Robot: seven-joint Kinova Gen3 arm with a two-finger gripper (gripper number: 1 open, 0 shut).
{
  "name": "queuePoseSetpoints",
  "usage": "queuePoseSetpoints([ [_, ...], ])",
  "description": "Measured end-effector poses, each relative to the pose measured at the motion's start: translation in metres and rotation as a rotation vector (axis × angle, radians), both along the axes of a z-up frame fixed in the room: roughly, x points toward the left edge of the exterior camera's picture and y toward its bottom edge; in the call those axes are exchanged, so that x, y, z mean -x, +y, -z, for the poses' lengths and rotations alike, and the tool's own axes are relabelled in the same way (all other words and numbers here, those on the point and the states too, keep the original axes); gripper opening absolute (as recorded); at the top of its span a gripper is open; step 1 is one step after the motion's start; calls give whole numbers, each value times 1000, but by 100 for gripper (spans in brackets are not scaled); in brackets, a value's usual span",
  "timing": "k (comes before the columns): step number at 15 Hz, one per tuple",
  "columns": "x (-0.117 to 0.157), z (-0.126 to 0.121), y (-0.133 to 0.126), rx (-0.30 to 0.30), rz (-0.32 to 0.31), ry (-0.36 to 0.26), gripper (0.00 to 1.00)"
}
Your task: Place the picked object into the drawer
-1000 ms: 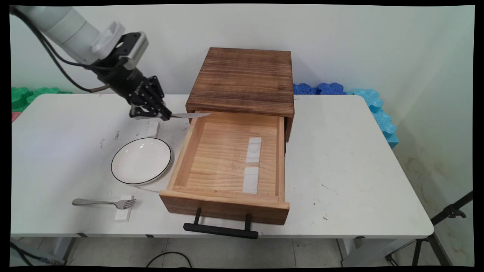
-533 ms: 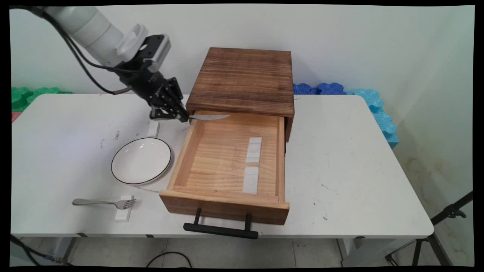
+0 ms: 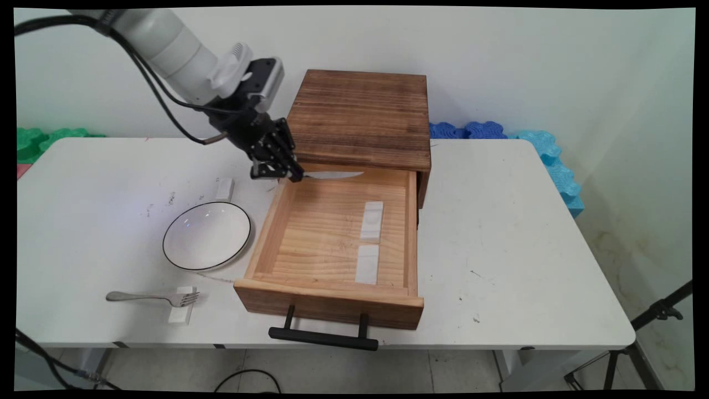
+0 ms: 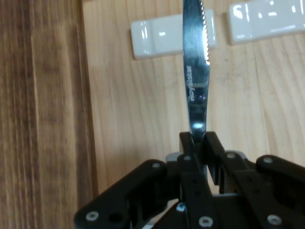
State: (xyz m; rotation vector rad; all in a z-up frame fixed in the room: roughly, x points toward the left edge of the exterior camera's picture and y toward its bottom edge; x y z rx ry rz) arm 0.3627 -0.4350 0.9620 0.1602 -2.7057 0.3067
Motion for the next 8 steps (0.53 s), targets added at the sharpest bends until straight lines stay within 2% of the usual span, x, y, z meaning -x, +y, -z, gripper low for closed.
queuePoseSetpoints([
  [8, 31, 22, -15, 4, 7, -5, 0],
])
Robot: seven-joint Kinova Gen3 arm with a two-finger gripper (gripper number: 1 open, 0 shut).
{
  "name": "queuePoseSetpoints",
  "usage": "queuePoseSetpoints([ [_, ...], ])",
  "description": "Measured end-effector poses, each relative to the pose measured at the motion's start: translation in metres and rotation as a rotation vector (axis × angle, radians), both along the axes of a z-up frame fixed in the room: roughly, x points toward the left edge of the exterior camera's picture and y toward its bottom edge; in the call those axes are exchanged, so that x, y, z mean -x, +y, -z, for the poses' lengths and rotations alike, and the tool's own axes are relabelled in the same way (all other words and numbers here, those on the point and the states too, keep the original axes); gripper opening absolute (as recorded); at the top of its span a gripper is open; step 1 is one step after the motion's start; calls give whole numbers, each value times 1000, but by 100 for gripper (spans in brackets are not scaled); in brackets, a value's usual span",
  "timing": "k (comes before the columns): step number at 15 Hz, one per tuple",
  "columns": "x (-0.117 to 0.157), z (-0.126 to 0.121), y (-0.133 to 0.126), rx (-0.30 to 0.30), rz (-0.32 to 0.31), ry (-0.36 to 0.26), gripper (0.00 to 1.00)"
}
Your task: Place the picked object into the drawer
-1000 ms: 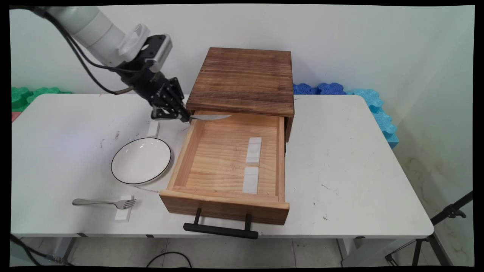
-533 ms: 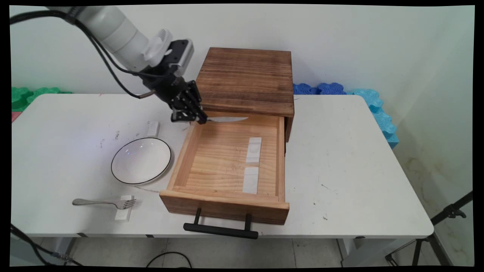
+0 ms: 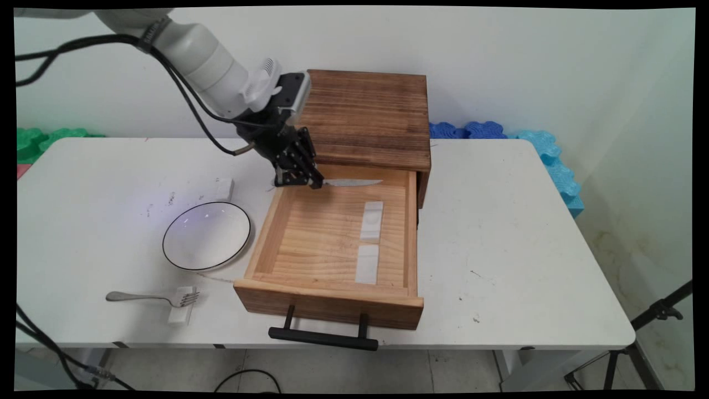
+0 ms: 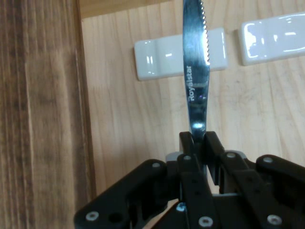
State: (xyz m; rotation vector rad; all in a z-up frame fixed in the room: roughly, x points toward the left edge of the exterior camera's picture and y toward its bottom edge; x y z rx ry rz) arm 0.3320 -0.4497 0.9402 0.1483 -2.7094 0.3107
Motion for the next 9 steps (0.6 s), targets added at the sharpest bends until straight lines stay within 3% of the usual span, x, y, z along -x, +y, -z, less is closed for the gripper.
queuePoseSetpoints([
  [9, 20, 24, -9, -3, 2, -6, 0],
])
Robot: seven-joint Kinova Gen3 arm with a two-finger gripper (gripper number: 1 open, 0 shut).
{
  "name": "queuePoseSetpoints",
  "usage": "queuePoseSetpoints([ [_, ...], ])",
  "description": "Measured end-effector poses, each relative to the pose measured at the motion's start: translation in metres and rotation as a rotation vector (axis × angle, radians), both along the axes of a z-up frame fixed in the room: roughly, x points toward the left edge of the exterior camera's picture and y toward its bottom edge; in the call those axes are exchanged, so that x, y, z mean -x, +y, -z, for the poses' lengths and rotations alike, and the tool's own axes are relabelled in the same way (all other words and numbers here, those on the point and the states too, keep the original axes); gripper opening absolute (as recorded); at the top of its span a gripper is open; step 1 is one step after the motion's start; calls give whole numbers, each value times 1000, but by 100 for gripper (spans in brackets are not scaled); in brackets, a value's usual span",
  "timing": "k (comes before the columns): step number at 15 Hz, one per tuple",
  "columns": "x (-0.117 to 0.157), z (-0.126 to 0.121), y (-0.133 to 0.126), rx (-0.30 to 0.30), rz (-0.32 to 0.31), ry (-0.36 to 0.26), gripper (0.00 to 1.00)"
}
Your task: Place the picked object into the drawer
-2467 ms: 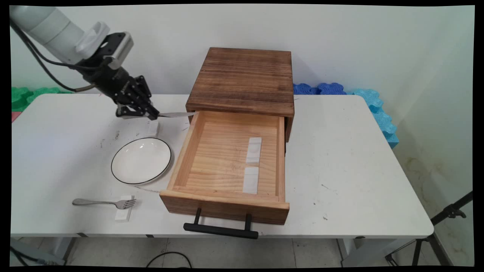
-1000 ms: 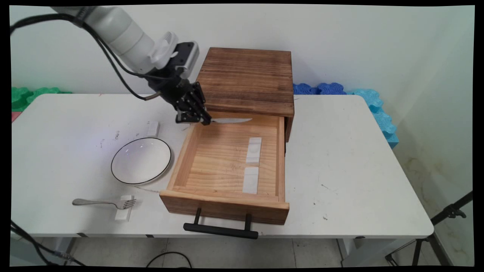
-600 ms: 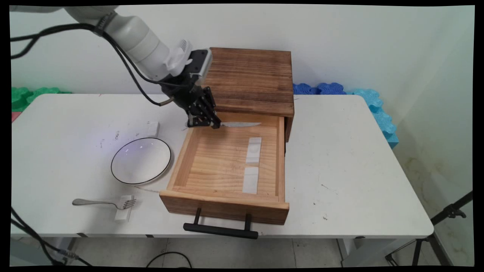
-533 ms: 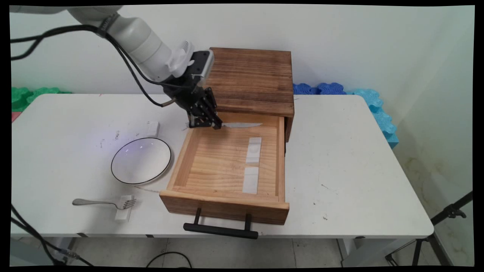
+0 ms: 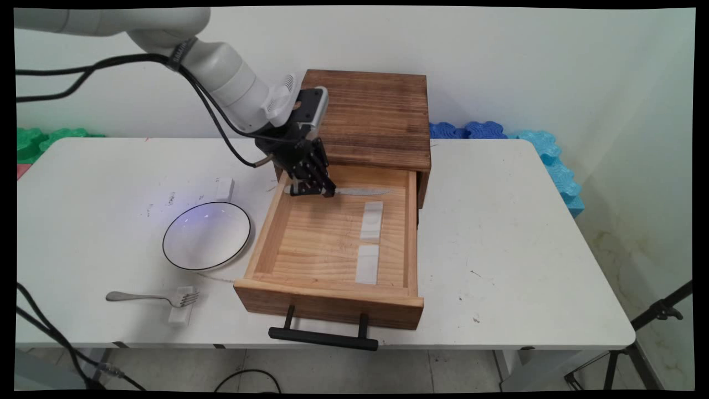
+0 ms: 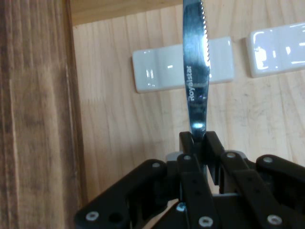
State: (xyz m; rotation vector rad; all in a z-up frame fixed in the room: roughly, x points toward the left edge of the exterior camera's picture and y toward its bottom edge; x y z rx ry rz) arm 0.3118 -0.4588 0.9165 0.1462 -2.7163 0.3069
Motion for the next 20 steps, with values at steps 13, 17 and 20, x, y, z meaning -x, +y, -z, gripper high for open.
queuePoseSetpoints([
  [13, 10, 33, -14, -10, -7, -7, 0],
  [17, 12, 43, -16, -18, -10, -6, 0],
  [20, 13, 51, -18, -22, -11, -5, 0],
])
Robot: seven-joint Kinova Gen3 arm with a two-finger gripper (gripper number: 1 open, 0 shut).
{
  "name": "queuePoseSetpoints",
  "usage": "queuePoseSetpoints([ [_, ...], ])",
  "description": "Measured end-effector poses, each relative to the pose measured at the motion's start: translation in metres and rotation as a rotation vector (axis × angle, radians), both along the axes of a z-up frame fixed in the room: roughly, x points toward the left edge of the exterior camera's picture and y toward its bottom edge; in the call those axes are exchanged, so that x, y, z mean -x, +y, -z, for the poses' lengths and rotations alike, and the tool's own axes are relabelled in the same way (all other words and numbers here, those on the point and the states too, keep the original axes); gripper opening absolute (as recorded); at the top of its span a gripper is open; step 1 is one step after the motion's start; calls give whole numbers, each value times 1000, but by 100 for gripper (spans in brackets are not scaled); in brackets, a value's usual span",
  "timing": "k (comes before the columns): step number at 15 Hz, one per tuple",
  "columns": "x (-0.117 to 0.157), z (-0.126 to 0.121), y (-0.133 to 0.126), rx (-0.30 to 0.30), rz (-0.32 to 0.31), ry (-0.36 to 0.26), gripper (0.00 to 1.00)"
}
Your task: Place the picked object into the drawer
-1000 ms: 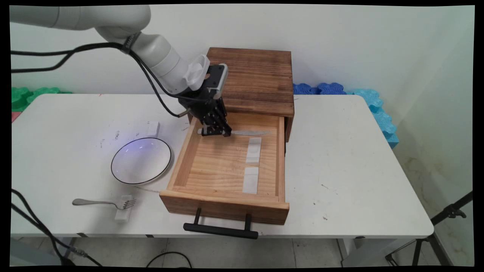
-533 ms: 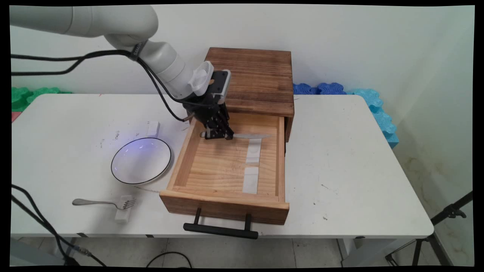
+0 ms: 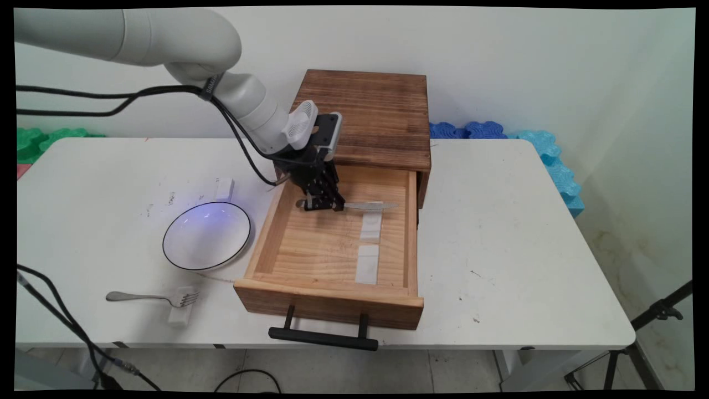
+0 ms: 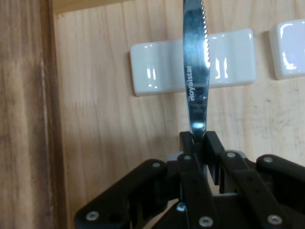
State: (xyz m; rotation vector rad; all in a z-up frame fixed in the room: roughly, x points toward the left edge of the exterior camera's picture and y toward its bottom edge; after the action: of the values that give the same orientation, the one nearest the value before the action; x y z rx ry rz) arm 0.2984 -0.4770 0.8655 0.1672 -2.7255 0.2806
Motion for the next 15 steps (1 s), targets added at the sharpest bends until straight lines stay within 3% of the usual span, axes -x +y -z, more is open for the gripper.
queuePoseSetpoints([
  [15, 1, 26, -7, -7, 6, 12, 0],
])
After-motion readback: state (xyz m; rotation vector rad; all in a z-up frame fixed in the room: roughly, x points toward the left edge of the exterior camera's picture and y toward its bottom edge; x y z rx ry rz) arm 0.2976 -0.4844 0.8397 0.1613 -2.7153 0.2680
